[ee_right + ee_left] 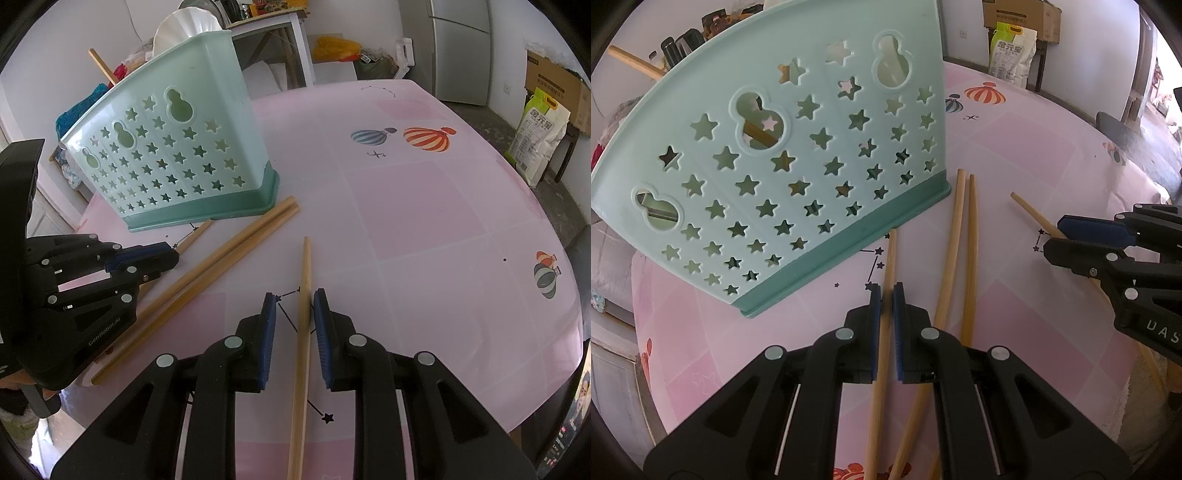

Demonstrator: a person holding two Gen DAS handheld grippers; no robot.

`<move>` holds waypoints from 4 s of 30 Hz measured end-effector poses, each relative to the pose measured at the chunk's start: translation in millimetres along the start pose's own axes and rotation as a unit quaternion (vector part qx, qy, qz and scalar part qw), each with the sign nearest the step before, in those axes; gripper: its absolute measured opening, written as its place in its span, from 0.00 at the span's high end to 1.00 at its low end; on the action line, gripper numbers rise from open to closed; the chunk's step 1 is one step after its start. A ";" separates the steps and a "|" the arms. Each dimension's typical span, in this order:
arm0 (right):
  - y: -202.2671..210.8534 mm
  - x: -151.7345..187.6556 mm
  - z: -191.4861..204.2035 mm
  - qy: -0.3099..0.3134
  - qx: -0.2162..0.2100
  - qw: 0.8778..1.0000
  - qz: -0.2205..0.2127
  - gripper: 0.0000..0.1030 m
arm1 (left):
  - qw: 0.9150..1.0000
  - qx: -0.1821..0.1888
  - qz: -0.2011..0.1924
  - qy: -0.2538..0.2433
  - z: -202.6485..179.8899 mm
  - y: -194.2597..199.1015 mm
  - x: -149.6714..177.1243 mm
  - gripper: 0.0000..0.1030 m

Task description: Organize utensils

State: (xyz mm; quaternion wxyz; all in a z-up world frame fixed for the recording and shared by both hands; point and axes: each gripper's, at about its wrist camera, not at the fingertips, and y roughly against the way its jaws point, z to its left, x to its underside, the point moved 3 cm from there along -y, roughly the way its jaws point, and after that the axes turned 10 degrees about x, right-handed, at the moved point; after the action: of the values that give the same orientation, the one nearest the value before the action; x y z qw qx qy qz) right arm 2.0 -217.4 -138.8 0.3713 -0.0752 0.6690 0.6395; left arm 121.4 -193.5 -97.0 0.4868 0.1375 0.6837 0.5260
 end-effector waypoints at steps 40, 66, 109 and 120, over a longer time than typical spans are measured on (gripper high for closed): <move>-1.2 0.0 -2.5 -0.014 -0.014 1.000 0.002 0.79 | 0.998 0.053 0.023 0.009 28.8 -1.8 -11.0 0.92; -7.6 -5.0 -4.3 -0.017 -0.014 1.000 0.005 0.81 | 0.998 0.030 -0.049 -0.001 34.8 63.7 -7.8 0.96; 90.1 -34.4 -28.0 -0.083 -0.124 0.982 -0.114 0.93 | 0.952 -0.010 -0.221 0.214 138.3 205.1 21.9 0.84; 83.5 -33.0 -18.0 -0.078 -0.128 0.984 -0.098 0.93 | 0.872 0.077 -0.136 0.463 210.9 122.5 114.1 0.59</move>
State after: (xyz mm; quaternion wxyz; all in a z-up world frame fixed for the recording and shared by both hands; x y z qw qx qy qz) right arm -29.7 -231.9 -54.1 0.4705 -0.1375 0.5400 0.6842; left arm 197.0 59.9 -46.2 0.1691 -0.1791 0.8813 0.4032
